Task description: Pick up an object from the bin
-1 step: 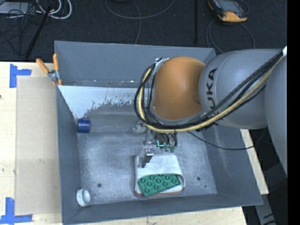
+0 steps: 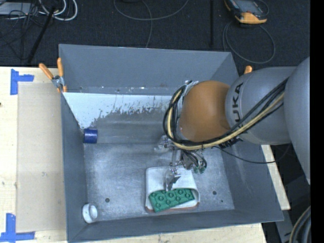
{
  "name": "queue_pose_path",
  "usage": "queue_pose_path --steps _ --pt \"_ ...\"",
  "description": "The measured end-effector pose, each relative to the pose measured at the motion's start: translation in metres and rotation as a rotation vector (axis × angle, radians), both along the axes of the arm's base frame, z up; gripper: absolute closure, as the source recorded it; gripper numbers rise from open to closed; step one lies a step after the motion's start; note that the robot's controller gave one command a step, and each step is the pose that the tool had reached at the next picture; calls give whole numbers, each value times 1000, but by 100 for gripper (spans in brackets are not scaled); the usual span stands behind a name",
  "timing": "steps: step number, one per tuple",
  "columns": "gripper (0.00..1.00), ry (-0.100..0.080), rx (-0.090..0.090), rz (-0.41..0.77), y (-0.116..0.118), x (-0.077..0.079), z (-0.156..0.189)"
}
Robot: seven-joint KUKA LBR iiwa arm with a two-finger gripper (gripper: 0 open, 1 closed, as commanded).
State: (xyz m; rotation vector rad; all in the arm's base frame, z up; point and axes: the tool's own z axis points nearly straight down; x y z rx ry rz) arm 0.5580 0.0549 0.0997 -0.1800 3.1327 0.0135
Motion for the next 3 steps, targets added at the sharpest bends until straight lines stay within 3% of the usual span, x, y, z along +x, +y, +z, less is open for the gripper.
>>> queue_pose_path --steps 1,2,3 --pt "0 -28 -9 98 -60 -52 4" --pt "0 -70 -13 228 -29 -68 18" --pt "0 -78 -16 320 -31 -64 -3"
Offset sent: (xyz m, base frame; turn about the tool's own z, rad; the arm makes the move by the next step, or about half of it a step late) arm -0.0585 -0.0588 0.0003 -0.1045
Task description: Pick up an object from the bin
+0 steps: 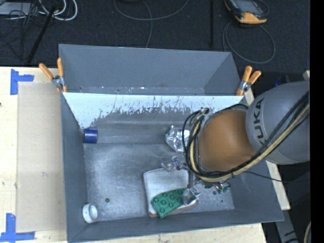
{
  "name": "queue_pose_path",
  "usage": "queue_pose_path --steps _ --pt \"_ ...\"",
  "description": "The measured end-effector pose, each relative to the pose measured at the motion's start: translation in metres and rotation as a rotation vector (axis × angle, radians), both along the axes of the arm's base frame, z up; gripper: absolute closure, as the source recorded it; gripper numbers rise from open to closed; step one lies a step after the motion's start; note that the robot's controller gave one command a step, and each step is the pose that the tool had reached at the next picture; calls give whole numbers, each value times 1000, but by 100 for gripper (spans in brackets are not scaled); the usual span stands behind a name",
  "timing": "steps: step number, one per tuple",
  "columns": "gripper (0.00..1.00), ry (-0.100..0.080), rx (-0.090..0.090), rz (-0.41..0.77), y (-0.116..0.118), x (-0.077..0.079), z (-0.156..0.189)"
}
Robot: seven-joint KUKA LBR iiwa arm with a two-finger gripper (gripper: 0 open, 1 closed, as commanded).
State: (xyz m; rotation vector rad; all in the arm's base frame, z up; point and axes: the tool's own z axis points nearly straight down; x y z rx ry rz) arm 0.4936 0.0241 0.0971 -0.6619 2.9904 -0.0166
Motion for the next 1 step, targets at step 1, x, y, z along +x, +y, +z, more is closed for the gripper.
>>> queue_pose_path --steps 1 --pt "0 1 0 -6 0 0 -1"
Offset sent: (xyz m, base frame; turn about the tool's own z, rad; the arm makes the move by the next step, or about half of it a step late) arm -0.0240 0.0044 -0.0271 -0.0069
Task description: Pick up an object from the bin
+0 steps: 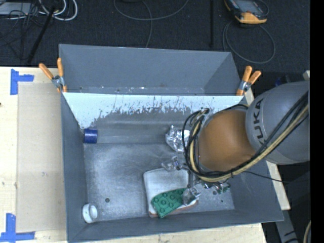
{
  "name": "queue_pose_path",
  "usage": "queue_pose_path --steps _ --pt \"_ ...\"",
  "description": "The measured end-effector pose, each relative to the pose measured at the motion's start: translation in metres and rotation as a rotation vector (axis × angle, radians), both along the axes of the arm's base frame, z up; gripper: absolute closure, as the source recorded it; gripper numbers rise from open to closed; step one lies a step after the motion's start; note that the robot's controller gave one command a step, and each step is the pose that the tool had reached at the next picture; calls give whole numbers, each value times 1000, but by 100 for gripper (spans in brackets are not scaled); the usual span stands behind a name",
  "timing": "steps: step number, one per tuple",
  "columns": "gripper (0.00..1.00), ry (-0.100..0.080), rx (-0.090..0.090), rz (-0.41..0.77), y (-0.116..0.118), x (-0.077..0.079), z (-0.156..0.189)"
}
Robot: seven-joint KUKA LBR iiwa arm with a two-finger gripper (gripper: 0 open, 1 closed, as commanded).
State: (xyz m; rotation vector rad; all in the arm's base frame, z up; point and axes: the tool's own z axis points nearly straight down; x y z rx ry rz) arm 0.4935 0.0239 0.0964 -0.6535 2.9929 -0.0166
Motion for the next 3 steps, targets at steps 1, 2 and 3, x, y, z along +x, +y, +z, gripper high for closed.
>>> queue_pose_path --steps 1,2,3 --pt "100 -1 1 -2 0 0 -2" --pt "100 63 -4 -6 0 5 70" --pt "100 75 -5 -9 2 6 85"
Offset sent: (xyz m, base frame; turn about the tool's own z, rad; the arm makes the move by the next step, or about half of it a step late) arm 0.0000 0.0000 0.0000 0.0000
